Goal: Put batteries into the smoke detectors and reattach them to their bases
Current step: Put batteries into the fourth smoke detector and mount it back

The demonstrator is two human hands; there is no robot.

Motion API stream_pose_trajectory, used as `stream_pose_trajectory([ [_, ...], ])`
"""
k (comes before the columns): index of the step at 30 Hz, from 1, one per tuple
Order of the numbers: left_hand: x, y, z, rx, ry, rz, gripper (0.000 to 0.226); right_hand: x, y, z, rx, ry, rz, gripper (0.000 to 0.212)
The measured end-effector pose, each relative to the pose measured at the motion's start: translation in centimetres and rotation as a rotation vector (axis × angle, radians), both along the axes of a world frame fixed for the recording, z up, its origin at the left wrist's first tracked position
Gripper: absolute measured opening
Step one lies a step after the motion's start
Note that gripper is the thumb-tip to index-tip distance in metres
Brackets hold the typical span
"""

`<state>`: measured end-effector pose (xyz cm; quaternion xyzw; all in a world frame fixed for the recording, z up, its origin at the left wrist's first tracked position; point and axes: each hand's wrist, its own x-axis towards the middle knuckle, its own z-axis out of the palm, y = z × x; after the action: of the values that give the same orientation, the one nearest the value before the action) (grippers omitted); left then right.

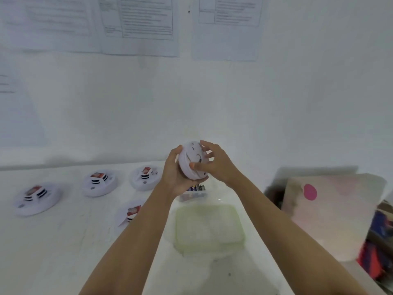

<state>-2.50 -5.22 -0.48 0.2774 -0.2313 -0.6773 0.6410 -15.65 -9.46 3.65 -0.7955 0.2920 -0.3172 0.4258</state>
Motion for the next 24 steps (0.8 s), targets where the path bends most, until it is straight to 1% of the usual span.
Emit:
stream_pose_trajectory([
  [1, -0.1, -0.1, -0.1, 0.004, 0.0, 0.011, 0.049, 0.1, -0.4, -0.2, -0.026, 0.025, 0.001, 0.038],
  [2, -0.2, -0.1, -0.3, 0.014, -0.002, 0.021, 0.049, 0.3, -0.7, -0.4, -0.058, 0.061, 0.002, 0.04],
  [5, -0.2, -0.1, -0.6, 0.07, 0.013, 0.069, 0.049, 1.2, -1.4, -1.5, -0.116, 0.14, -0.037, 0.056],
  [6, -0.2, -0.1, -0.7, 0.091, 0.031, 0.089, 0.048, 1.4, -1.4, -1.8, -0.121, 0.146, -0.06, 0.058],
  [9, 0.1, -0.3, -1.0, 0.146, 0.064, 0.134, 0.048, 2.1, -1.4, -2.4, -0.195, 0.203, -0.058, 0.049],
  [11, 0.3, -0.3, -1.2, 0.167, 0.046, 0.156, 0.048, 2.5, -1.3, -2.3, -0.24, 0.245, -0.039, 0.039],
  [13, 0.6, -0.3, -1.3, 0.184, 0.027, 0.171, 0.047, 2.6, -1.2, -2.0, -0.262, 0.276, -0.02, 0.035],
  [17, 0.7, 0.1, -1.3, 0.199, 0.025, 0.188, 0.042, 2.6, -1.2, -1.7, -0.309, 0.307, 0.028, 0.046],
  [21, 0.6, 0.5, -1.3, 0.205, 0.006, 0.186, 0.043, 2.4, -1.0, -1.5, -0.343, 0.314, 0.036, 0.045],
  [24, 0.4, 1.0, -0.9, 0.207, -0.023, 0.191, 0.045, 2.0, -0.7, -1.5, -0.302, 0.232, 0.007, 0.046],
])
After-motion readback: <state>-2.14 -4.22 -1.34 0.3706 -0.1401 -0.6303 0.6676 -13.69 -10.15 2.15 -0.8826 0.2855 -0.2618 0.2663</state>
